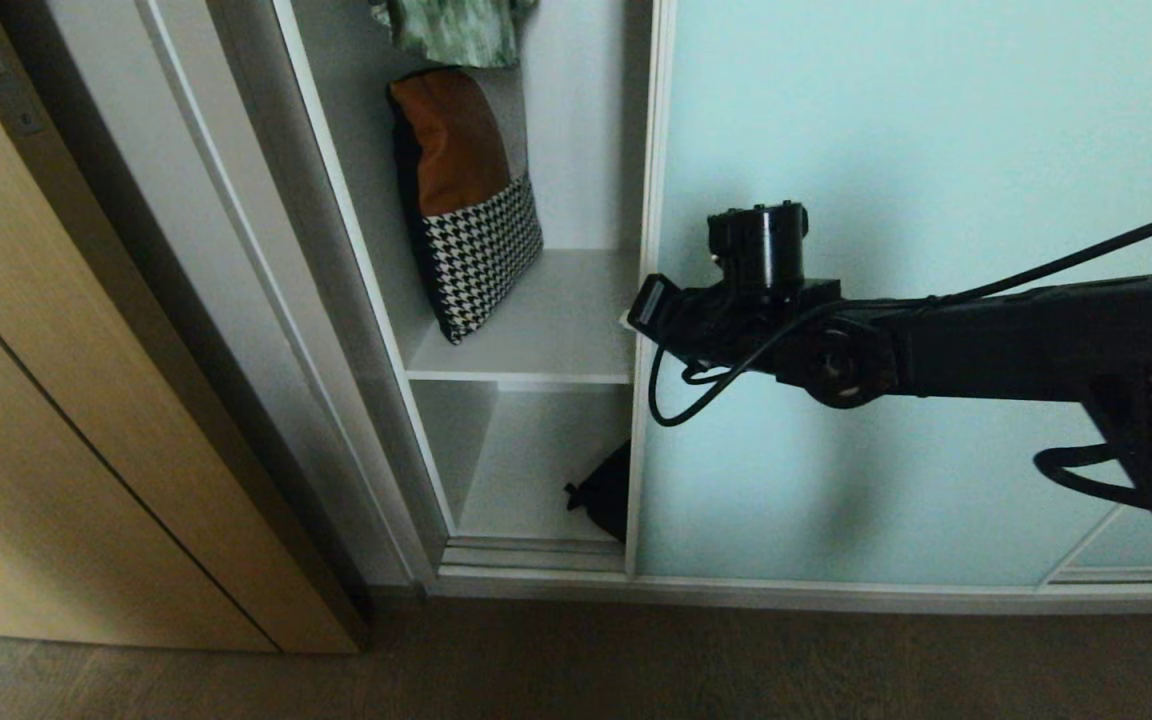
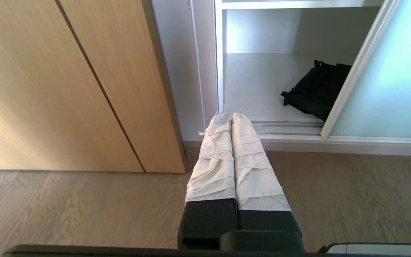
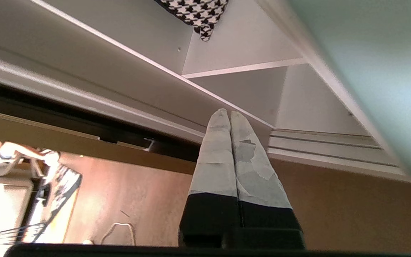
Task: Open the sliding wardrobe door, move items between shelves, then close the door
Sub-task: Close the door
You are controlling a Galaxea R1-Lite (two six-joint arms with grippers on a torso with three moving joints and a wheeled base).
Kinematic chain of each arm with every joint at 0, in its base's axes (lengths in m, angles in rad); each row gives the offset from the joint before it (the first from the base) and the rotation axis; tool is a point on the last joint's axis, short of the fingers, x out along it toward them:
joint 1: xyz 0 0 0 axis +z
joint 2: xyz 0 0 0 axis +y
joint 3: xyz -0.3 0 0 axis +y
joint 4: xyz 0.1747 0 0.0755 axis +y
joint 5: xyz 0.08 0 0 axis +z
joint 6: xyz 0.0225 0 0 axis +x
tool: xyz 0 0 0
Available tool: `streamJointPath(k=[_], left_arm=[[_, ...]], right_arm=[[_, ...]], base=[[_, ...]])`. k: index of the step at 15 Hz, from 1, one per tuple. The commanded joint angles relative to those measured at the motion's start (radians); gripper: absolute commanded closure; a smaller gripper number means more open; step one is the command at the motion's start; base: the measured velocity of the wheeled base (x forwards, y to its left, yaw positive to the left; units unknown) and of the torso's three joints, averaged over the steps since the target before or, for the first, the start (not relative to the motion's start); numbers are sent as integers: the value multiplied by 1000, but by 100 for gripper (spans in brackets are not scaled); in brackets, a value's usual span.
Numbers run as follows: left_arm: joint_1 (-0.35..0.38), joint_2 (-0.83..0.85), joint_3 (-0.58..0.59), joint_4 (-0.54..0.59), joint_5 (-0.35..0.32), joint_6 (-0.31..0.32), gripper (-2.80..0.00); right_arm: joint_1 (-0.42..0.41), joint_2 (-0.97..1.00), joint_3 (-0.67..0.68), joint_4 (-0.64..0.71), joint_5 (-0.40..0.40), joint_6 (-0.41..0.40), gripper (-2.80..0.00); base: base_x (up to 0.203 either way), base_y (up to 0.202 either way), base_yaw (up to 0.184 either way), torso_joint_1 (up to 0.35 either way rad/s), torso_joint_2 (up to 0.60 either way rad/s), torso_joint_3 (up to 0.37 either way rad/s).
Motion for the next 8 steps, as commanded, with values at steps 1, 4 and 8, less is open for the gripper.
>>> streamJointPath(k=[1, 4, 8], left_arm=[[0, 0, 0, 0, 0, 1, 0], [2, 0, 0, 0, 0, 1, 0], [0, 0, 0, 0, 0, 1, 0]], right_arm=[[1, -220, 145, -7, -9, -20, 0], [13, -529, 347, 1, -27, -84, 0], [44, -946, 710, 33, -252, -243, 0]], base=[[0, 0, 0, 0, 0, 0], [0, 0, 0, 0, 0, 0], [0, 0, 0, 0, 0, 0]])
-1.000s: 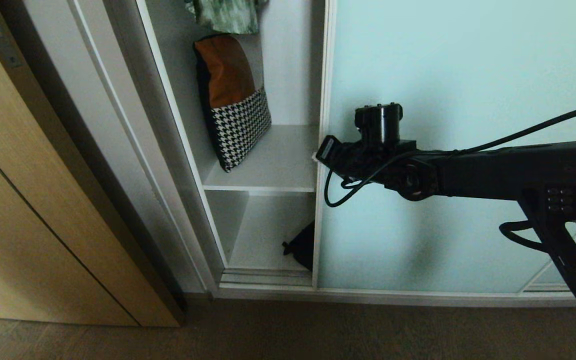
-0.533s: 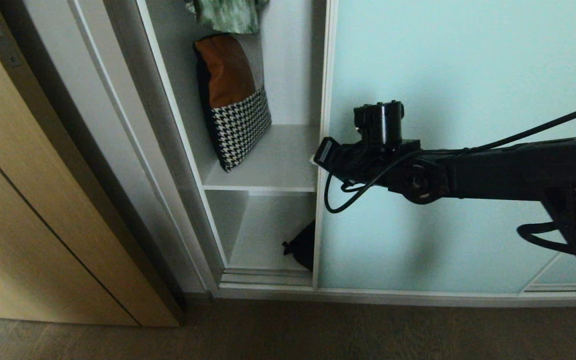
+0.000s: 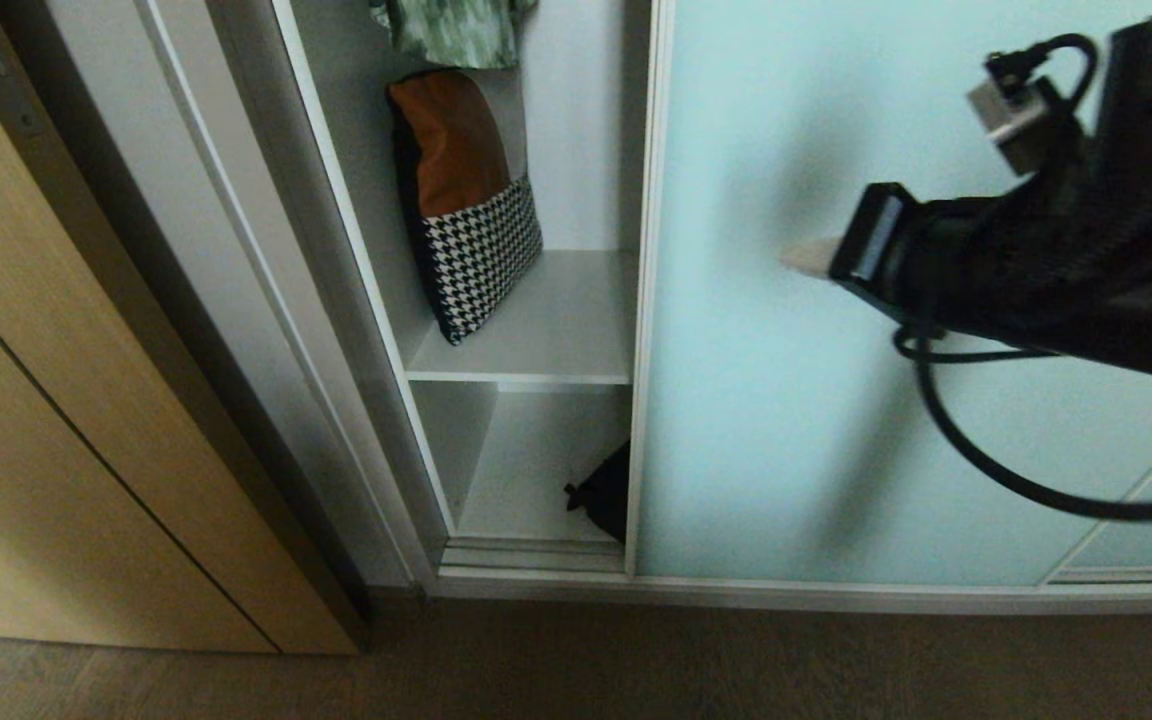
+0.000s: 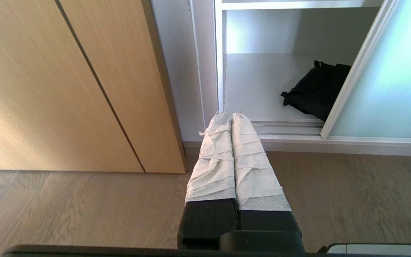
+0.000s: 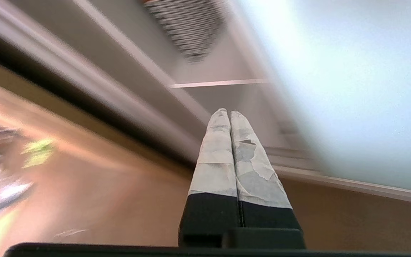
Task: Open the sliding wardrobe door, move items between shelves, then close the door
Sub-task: Close the door
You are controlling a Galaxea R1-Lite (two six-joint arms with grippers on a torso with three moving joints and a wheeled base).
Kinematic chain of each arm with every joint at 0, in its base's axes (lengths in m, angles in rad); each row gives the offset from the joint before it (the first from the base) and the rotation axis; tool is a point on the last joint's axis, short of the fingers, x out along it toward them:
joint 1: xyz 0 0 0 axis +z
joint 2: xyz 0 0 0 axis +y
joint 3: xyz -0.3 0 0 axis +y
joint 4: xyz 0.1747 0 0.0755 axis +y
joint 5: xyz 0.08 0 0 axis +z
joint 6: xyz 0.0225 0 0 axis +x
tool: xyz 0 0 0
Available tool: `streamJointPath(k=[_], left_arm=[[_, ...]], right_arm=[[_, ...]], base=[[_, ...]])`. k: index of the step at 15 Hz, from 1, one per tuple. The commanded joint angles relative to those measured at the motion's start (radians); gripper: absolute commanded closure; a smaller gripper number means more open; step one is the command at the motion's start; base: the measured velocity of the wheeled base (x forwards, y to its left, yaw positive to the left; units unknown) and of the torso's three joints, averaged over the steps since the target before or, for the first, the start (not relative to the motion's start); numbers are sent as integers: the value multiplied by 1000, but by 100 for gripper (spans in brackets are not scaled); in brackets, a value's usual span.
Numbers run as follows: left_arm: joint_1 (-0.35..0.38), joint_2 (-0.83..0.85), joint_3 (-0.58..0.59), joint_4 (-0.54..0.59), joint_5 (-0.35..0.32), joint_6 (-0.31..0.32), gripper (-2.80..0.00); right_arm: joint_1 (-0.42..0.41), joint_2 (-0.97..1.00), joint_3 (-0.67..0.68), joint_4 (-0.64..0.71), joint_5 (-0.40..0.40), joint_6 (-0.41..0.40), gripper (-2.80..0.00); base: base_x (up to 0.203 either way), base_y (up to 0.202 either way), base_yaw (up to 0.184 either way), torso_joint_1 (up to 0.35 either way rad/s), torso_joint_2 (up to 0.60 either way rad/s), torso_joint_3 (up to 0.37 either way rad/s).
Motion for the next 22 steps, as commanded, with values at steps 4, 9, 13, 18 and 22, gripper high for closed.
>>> streamJointPath(k=[4, 9, 13, 18, 22], left_arm=[[1, 1, 0, -1, 0, 0, 0], [0, 1, 0, -1, 0, 0, 0], [1, 1, 0, -1, 0, 0, 0], [1, 1, 0, -1, 0, 0, 0], [0, 1, 0, -1, 0, 0, 0]], right_arm=[[-64, -565, 398, 24, -186, -191, 0], [-337, -842, 677, 15, -205, -243, 0], [-467, -1014, 943, -28, -199, -235, 0], [-569, -1202, 1248, -220, -194, -333, 0], [-612, -1201, 1247, -245, -182, -581, 0]], base=[[0, 0, 0, 0, 0, 0], [0, 0, 0, 0, 0, 0], [0, 0, 0, 0, 0, 0], [0, 0, 0, 0, 0, 0], [0, 0, 0, 0, 0, 0]])
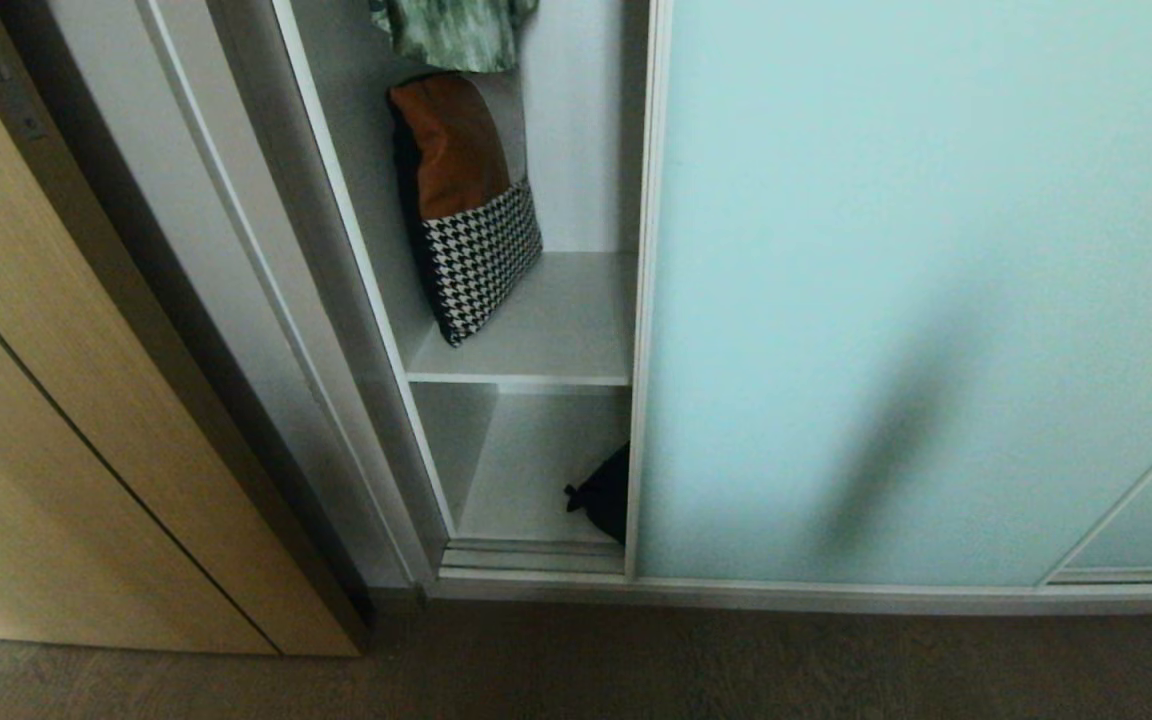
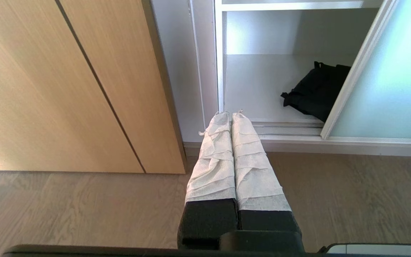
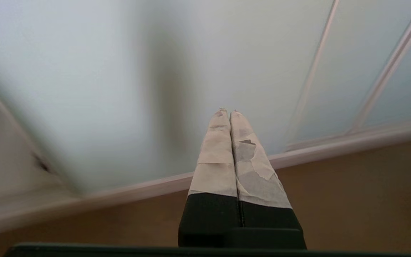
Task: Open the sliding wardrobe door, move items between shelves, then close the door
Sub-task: Close the door
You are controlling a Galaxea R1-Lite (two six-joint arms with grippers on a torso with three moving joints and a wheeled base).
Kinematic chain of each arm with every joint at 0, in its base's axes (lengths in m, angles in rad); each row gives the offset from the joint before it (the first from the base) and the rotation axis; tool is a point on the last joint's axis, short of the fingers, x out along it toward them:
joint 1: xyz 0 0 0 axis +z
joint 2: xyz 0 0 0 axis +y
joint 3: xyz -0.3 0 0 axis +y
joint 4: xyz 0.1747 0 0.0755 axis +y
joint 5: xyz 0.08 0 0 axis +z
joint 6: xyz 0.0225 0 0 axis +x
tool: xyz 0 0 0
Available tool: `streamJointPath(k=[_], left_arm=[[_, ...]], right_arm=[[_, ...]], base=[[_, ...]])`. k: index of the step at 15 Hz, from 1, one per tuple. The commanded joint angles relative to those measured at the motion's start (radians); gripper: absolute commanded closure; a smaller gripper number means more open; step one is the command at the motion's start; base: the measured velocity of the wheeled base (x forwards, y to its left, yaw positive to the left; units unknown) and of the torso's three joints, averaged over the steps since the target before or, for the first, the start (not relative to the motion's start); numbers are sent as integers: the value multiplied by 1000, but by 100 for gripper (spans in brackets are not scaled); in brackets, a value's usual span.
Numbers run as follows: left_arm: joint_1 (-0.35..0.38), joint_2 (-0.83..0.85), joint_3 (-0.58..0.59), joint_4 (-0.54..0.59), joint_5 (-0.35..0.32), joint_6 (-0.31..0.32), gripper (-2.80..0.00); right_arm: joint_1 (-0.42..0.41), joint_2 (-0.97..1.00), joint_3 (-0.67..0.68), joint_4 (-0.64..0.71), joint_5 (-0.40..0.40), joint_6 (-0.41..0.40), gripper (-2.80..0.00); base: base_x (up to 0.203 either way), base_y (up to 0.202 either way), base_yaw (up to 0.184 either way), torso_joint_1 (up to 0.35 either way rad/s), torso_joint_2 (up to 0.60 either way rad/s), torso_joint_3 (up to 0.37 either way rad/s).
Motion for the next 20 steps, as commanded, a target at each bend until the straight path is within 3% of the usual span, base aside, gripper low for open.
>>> streamJointPath(k=[1, 4, 7, 9, 11, 13, 14, 16, 20], left_arm=[[0, 0, 0, 0, 0, 0, 0], [1, 1, 0, 0, 0, 0, 0], [0, 1, 0, 0, 0, 0, 0], [0, 0, 0, 0, 0, -1, 0], [1, 0, 0, 0, 0, 0, 0], [0, 0, 0, 0, 0, 0, 0], [0, 1, 0, 0, 0, 0, 0], [1, 0, 0, 0, 0, -1, 0], [0, 1, 0, 0, 0, 0, 0]], right_arm=[[-24, -4, 5, 28, 24, -119, 0], [-28, -45, 5, 60, -1, -85, 0], [-27, -51, 5, 61, -23, -1, 0], [3, -135, 5, 128, 37, -3, 0], [24, -251, -6, 319, 156, -3, 0], [30, -314, -11, 375, 243, -12, 0], [30, -316, -2, 404, 309, -61, 0], [30, -316, -3, 454, 324, -143, 0], [31, -315, 5, 428, 318, -85, 0]], base=[[0, 0, 0, 0, 0, 0], [0, 0, 0, 0, 0, 0], [0, 0, 0, 0, 0, 0], [0, 0, 0, 0, 0, 0], [0, 0, 0, 0, 0, 0], [0, 0, 0, 0, 0, 0], [0, 0, 0, 0, 0, 0], [0, 0, 0, 0, 0, 0], [0, 0, 0, 0, 0, 0]])
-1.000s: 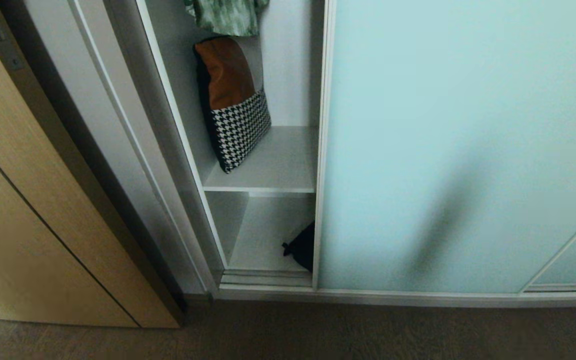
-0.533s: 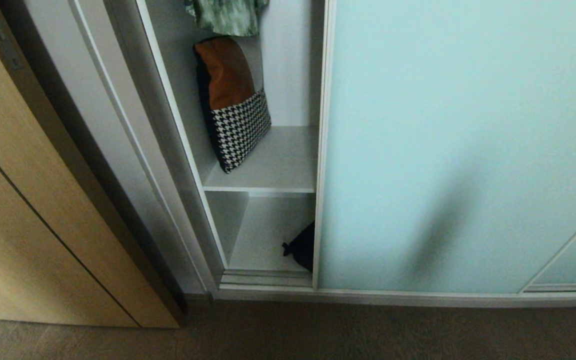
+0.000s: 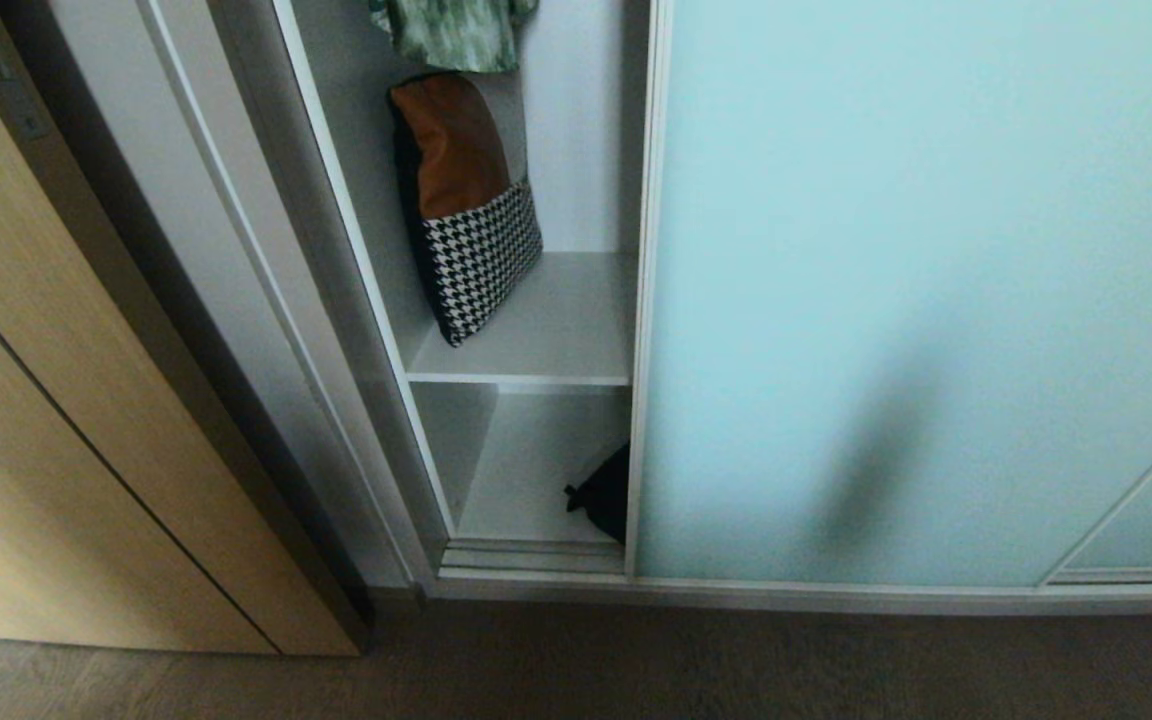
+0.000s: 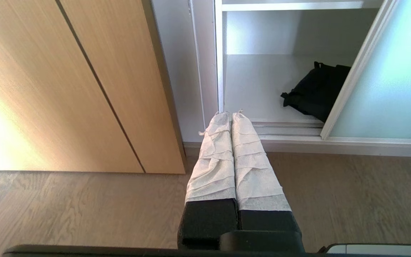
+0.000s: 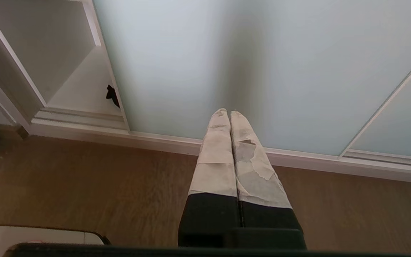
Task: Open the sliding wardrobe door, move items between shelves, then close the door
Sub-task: Close the door
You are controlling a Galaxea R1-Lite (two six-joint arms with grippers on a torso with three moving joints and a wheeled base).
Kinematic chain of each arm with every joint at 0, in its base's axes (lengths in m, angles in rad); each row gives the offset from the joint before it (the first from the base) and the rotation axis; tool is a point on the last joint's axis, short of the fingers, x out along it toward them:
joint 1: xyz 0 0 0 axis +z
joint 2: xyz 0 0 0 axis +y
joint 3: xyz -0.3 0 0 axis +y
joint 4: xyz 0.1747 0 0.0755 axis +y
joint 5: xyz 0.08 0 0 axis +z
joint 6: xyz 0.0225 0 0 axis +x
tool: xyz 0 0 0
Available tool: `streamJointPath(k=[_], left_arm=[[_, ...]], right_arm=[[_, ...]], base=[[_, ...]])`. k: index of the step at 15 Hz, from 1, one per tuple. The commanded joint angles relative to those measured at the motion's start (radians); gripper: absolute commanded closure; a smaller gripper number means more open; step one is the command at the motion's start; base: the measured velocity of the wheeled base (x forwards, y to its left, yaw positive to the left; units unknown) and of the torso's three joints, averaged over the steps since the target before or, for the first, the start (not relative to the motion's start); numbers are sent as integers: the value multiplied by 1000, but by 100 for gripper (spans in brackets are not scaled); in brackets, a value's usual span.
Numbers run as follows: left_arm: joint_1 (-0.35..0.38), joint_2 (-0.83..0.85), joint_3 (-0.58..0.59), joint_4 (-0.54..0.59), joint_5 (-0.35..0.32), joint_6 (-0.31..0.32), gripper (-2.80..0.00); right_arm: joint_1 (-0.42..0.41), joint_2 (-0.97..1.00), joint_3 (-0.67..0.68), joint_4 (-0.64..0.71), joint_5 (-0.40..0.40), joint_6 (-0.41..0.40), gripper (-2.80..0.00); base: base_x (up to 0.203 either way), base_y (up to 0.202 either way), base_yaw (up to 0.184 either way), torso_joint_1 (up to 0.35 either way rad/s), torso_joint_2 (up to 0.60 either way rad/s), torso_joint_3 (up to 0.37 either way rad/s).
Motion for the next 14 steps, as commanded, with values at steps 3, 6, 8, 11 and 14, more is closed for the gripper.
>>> streamJointPath(k=[3, 6, 8, 11, 14], left_arm=[[0, 1, 0, 0, 0, 1, 0], [0, 1, 0, 1, 0, 4, 0], [0, 1, -1, 1, -1, 8, 0], [0, 1, 0, 0, 2, 3, 0], [1, 1, -1, 5, 3, 9, 0]], right_arm=[[1, -4, 2, 1, 0, 6, 0], [1, -4, 2, 1, 0, 6, 0], [1, -4, 2, 1, 0, 6, 0], [1, -4, 2, 1, 0, 6, 0], [1, -4, 2, 1, 0, 6, 0]], base=[[0, 0, 0, 0, 0, 0], [0, 0, 0, 0, 0, 0], [0, 0, 0, 0, 0, 0], [0, 0, 0, 0, 0, 0], [0, 0, 0, 0, 0, 0]])
